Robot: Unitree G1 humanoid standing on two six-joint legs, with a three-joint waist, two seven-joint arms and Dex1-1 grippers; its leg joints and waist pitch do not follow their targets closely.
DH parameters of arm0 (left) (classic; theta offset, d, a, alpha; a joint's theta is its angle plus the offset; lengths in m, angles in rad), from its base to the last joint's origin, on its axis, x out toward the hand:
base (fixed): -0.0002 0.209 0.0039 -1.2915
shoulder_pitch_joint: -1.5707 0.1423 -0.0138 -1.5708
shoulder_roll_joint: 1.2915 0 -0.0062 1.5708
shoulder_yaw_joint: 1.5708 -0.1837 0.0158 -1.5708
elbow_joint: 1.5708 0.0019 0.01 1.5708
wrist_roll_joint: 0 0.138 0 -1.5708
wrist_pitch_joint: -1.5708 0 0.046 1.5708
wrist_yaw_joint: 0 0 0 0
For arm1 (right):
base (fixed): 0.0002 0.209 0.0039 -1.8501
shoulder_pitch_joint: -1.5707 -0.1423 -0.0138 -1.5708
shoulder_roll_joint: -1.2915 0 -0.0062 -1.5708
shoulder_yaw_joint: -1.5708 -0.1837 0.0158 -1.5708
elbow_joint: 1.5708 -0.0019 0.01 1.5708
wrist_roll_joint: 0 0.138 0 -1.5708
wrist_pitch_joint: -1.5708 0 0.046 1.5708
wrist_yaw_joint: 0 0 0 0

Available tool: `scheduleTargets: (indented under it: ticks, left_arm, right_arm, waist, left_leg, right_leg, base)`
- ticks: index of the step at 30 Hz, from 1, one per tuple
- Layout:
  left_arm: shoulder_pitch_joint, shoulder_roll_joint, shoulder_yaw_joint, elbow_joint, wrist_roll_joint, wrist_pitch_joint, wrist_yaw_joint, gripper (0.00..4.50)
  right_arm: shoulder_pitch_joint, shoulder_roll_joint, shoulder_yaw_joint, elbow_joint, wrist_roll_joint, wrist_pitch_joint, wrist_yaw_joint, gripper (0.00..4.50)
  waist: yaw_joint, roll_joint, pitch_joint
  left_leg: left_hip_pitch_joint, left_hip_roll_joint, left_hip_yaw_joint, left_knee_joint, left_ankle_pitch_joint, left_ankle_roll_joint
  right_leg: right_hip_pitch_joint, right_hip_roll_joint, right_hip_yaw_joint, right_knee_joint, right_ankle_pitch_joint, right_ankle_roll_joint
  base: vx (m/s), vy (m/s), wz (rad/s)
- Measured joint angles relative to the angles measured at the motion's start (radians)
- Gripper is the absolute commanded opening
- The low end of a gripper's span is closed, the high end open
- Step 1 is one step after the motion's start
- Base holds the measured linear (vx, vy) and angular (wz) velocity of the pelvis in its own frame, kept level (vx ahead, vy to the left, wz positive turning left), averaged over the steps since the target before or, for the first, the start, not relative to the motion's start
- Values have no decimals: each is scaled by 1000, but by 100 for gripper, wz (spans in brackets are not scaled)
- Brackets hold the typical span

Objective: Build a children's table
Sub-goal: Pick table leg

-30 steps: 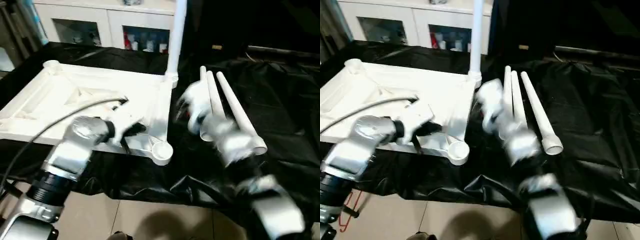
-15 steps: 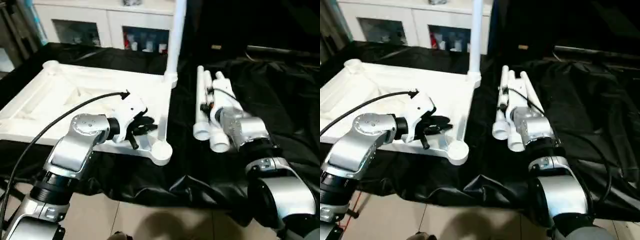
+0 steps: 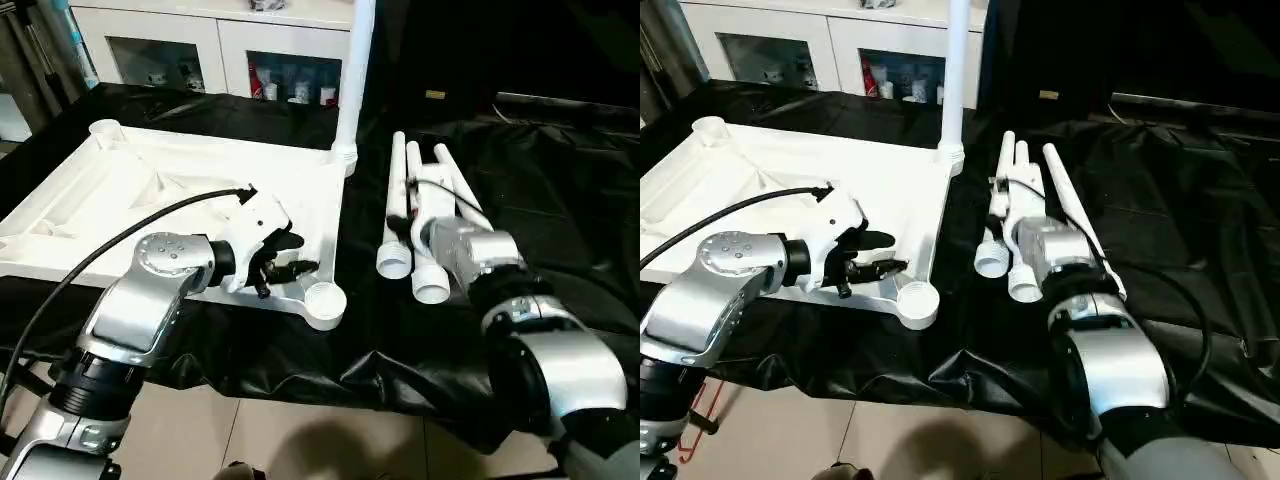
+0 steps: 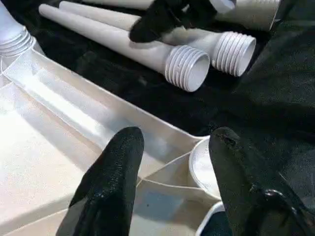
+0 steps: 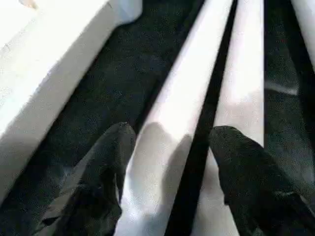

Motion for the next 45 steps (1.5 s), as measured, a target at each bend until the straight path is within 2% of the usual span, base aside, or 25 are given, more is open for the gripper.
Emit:
scheduleTargets:
  ticks: [4,5,7,9,12,15,16,19,24,29,31,36,38,43,45]
  left_arm:
    - [0,2,-2,-4,-1,3,2,289]
    - [1,3,-2,-10,-1,4,2,314]
    - [2,6,-3,-13,-2,6,3,321]
    - [6,15,-6,-22,-2,12,3,328]
    - [20,31,-15,-34,-2,19,-2,364]
    - [23,40,-20,-36,-2,20,-3,370]
    - [23,41,-20,-39,-2,21,-3,390]
    - [23,42,-21,-46,-3,27,-3,408]
    - [24,54,-38,-65,-15,38,-11,448]
    - [33,64,-48,-85,-21,44,-26,450]
    - [37,72,-48,-86,-21,49,-27,450]
    - [37,75,-53,-86,-26,59,-29,450]
    - [36,76,-54,-86,-28,59,-31,450]
    - [26,63,-54,-76,-27,57,-14,450]
    - [3,22,-41,-48,-28,47,23,450]
  right_arm:
    - [-26,5,0,49,0,-25,14,346]
    - [-29,5,1,58,-1,-28,14,359]
    - [-29,6,1,73,-2,-28,11,367]
    - [-34,6,3,99,-11,-28,0,381]
    - [-55,7,4,135,-23,-7,-10,383]
    - [-69,7,4,146,-23,6,-10,383]
    - [-74,7,4,160,-23,14,-8,383]
    - [-74,7,0,178,-20,25,-1,383]
    - [-95,-3,-38,210,2,83,5,337]
    - [-103,-21,-70,219,22,132,11,293]
    - [-103,-29,-76,227,24,144,13,261]
    - [-103,-38,-88,237,27,156,18,238]
    - [-103,-39,-98,237,32,158,17,209]
    - [-101,-43,-129,237,55,162,-3,194]
    - [-95,-43,-169,238,84,143,-32,194]
  waist:
    - [0,-2,0]
    - [1,-2,1]
    - [2,-4,1]
    - [2,-8,3]
    - [2,-15,7]
    - [2,-18,7]
    - [2,-19,7]
    - [4,-23,7]
    - [4,-32,7]
    - [4,-37,4]
    - [4,-38,5]
    - [4,-42,5]
    - [4,-42,5]
    - [5,-42,5]
    - [7,-42,5]
  left_leg:
    - [0,0,0,0,0,0]
    - [0,0,0,0,0,0]
    - [0,0,0,0,0,0]
    - [0,0,0,0,0,0]
    - [0,0,0,0,0,0]
    - [0,0,0,1,0,0]
    - [0,0,0,1,0,0]
    - [-1,0,0,1,0,0]
    - [-1,0,0,2,0,0]
    - [-1,0,0,2,0,0]
    - [-1,0,1,2,0,0]
    - [-1,1,0,3,0,0]
    - [-1,1,0,3,0,0]
    - [-1,1,0,3,0,-1]
    - [-1,0,0,4,0,0]
  right_leg:
    - [0,0,0,0,0,0]
    - [0,0,0,0,0,0]
    - [0,0,0,0,0,0]
    - [0,0,0,0,0,0]
    - [-1,0,0,2,0,0]
    - [-1,0,0,2,0,0]
    - [-1,0,0,2,0,0]
    - [-1,0,0,2,0,0]
    - [-1,0,0,3,0,0]
    - [-1,0,0,3,0,0]
    - [-1,0,0,3,0,0]
    - [-1,0,0,3,0,0]
    - [-1,0,0,3,0,0]
    - [-1,0,0,4,0,0]
    - [-1,0,0,4,0,0]
  base:
    - [0,0,0]
    - [0,0,0]
    - [0,0,0]
    - [0,0,0]
    - [0,0,0]
    - [0,0,0]
    - [0,0,0]
    - [0,0,0]
    - [0,0,0]
    - [0,0,0]
    - [0,0,0]
    - [0,0,0]
    - [0,0,0]
    - [0,0,0]
    - [0,0,0]
